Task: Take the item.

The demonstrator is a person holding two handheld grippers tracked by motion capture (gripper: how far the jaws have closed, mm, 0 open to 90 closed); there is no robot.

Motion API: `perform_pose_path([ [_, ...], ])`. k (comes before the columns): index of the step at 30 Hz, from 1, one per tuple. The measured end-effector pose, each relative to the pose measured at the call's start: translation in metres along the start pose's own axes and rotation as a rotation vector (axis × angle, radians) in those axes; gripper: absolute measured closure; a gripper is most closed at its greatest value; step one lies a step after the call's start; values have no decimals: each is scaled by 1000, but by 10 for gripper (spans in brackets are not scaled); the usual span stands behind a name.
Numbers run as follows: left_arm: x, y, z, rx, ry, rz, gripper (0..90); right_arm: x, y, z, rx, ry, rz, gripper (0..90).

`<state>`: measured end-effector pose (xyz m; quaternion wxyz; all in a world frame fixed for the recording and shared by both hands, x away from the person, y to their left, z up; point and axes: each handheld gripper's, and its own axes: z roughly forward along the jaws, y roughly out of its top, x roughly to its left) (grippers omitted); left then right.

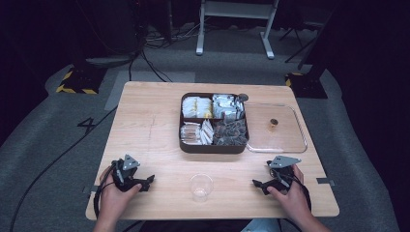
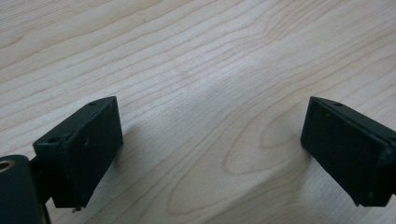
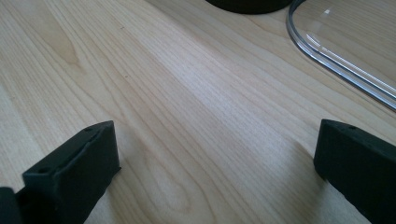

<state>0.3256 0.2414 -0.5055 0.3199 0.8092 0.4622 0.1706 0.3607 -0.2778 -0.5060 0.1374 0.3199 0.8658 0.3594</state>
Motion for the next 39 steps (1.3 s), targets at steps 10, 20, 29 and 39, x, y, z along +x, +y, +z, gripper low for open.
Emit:
perform_pose_path([
  [10, -10, 5, -1, 5, 89, -91, 148, -5, 2, 2, 0, 8, 1, 5],
  [20, -24, 25, -16, -38, 59, -100, 310, -6, 1, 1, -4, 15, -7, 14],
  [29, -40, 53, -40, -98, 60, -110, 263, -3, 0, 0, -6, 5, 3, 20],
  [39, -51, 83, -50, -105, 79, -102, 262, -3, -1, -2, -6, 6, -3, 21],
])
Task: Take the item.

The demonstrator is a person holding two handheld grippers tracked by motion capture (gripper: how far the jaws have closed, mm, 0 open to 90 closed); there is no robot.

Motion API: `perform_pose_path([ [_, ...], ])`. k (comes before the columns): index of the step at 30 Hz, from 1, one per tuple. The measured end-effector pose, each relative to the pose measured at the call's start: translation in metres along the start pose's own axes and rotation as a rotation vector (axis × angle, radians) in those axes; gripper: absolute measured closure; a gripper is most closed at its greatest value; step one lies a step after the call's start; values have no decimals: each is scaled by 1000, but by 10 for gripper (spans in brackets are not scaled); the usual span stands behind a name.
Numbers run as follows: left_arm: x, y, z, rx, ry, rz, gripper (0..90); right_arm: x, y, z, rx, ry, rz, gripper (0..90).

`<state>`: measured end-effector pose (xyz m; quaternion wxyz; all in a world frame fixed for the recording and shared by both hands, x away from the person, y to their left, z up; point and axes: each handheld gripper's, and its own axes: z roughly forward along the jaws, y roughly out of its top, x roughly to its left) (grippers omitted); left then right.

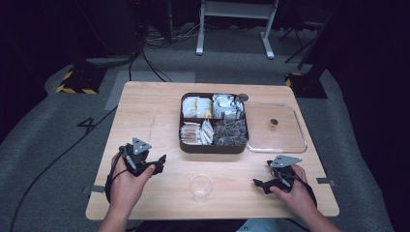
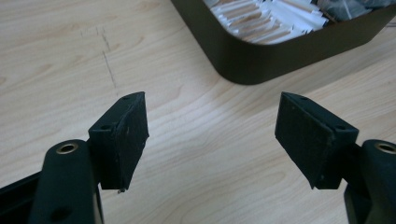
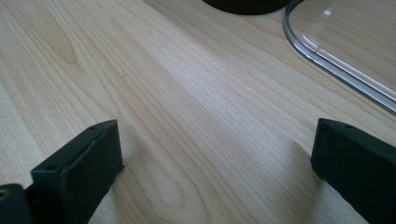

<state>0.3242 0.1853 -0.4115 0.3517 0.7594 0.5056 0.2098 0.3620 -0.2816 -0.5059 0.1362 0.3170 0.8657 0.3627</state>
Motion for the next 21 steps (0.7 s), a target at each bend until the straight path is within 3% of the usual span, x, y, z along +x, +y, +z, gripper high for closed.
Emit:
perform_pose_path([
  [13, -12, 49, 15, -29, -65, 41, 313, 1, 0, 0, 0, 3, 2, 21],
  [21, -15, 75, 29, -49, -78, 59, 348, 1, 0, 0, 0, 3, 2, 21],
])
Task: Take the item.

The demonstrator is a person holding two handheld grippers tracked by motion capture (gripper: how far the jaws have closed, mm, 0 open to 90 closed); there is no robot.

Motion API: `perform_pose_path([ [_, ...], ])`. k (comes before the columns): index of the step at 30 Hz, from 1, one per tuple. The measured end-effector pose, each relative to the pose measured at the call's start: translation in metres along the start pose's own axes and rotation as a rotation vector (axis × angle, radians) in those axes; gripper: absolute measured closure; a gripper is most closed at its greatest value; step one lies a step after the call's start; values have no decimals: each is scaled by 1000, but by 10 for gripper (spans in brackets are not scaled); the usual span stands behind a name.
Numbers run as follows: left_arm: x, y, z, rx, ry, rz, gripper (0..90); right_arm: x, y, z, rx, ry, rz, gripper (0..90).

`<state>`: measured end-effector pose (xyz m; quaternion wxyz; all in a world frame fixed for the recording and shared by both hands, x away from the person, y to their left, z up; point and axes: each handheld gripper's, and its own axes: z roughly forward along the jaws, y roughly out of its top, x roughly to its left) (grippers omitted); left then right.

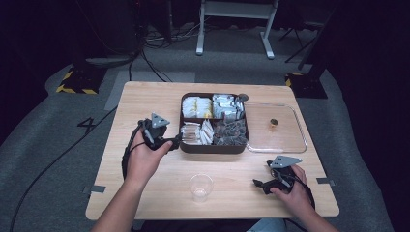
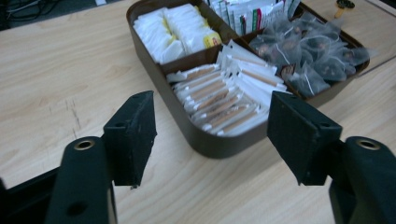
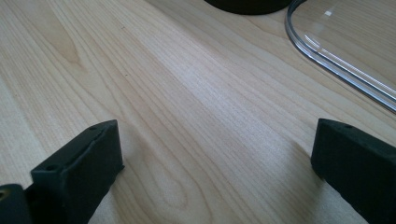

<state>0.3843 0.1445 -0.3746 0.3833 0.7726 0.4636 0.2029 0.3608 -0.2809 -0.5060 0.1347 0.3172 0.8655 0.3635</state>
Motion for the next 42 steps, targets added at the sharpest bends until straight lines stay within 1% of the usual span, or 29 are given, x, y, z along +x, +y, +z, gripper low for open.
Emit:
perform_pose_path([
  [4, -1, 15, 12, -23, -22, -3, 347, 0, 0, 0, -1, 5, -6, 21],
  [5, -1, 15, 12, -23, -22, -3, 347, 0, 0, 0, -1, 5, -6, 21],
  [8, -2, 23, 18, -28, -22, 14, 343, 0, 0, 0, -1, 5, -6, 21],
  [11, -1, 31, 24, -39, -27, 14, 343, 0, 0, 0, -1, 5, -5, 21],
  [13, 0, 36, 28, -41, -29, 6, 343, 0, 0, 0, -1, 5, -5, 21],
  [17, 2, 44, 39, -25, -38, 29, 324, 0, 0, 0, 0, 5, -6, 21],
  [18, 2, 46, 43, -21, -36, 28, 324, 0, 0, 0, -1, 5, -6, 21],
  [20, 4, 51, 52, -18, -42, 12, 330, 0, 0, 0, 0, 5, -6, 21],
  [21, 4, 51, 52, -18, -42, 12, 332, 0, 0, 0, 0, 5, -6, 21],
  [23, 7, 56, 60, -10, -48, -10, 333, 0, 0, 0, -1, 5, -6, 21],
  [24, 9, 58, 64, -5, -47, -11, 337, 0, 0, 0, -1, 5, -6, 21],
  [27, 14, 63, 76, -22, -48, -41, 351, 0, 0, 0, -1, 5, -8, 21],
  [31, 18, 68, 93, 7, -44, -58, 374, 0, 0, 0, 0, 6, -8, 21],
  [33, 19, 70, 100, 9, -49, -62, 378, -1, 0, 0, -1, 6, -8, 21],
  [34, 20, 71, 104, 9, -53, -65, 385, 0, 0, 0, -1, 6, -8, 21],
  [35, 21, 71, 108, 2, -76, -84, 389, 0, 0, 0, 0, 6, -8, 21],
  [37, 22, 71, 114, 15, -92, -106, 390, 0, 0, 0, 0, 6, -7, 21],
  [38, 24, 71, 119, 28, -74, -97, 402, -1, 0, 0, 0, 6, -8, 21],
  [39, 24, 71, 119, 28, -74, -97, 406, -1, 0, 0, 0, 6, -8, 21],
  [41, 25, 72, 126, 36, -55, -86, 408, -1, 0, 0, 0, 6, -8, 21],
  [42, 26, 72, 129, 35, -57, -87, 413, -1, 0, 0, 0, 6, -8, 21],
])
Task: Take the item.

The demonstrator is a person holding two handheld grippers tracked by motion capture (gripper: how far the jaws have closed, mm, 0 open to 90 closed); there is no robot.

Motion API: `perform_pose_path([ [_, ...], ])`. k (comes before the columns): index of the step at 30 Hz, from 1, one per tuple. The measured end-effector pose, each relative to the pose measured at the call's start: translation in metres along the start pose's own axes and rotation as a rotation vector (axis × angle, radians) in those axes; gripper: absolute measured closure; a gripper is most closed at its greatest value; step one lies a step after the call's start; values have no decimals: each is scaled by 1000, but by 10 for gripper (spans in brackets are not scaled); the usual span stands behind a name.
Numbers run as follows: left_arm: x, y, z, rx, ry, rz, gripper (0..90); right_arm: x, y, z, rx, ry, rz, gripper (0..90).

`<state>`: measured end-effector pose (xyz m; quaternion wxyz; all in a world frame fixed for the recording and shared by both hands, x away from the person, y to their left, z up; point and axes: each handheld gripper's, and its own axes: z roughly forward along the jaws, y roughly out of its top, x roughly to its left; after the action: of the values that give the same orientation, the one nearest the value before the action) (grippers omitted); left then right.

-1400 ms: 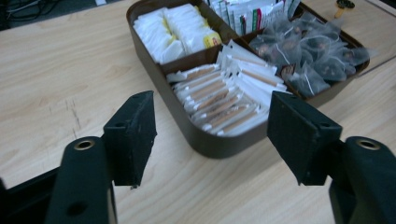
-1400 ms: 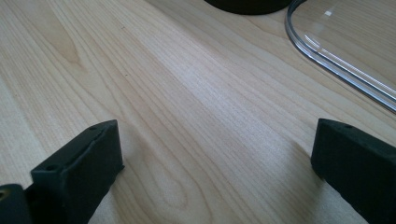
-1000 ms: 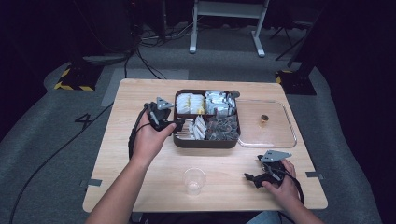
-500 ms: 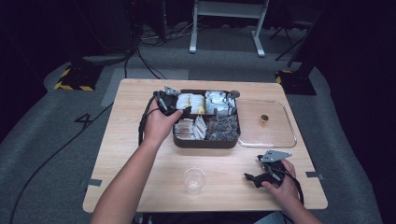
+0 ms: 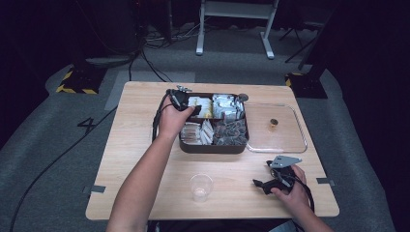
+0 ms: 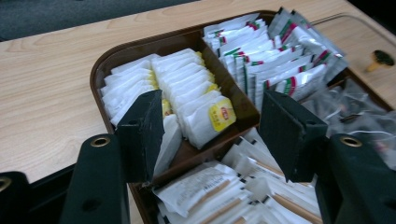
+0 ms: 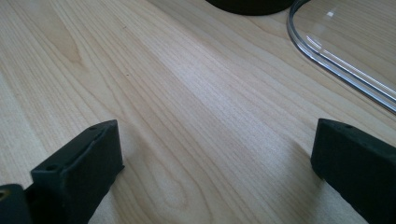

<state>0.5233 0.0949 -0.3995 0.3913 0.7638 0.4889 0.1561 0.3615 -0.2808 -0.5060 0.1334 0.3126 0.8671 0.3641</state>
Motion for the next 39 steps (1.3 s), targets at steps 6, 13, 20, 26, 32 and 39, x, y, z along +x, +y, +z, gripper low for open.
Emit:
perform_pose_path([
  [6, 1, 5, 17, 34, 17, 6, 450, 0, 0, 0, 0, 0, 0, 21],
  [13, 4, 7, 33, 74, 49, -12, 481, 0, 0, 0, 0, 0, 0, 21],
  [20, 4, 5, 49, 107, 11, -19, 546, 0, 0, 0, 1, -1, 0, 21],
  [26, -3, 6, 60, 147, -4, -13, 585, 0, 0, 0, 1, -1, 1, 21],
  [32, -9, 5, 72, 177, 9, -1, 581, 0, 0, 0, 1, -1, 0, 21],
  [39, -6, 7, 82, 202, 19, -10, 573, 0, 0, 0, 0, -2, -1, 21],
])
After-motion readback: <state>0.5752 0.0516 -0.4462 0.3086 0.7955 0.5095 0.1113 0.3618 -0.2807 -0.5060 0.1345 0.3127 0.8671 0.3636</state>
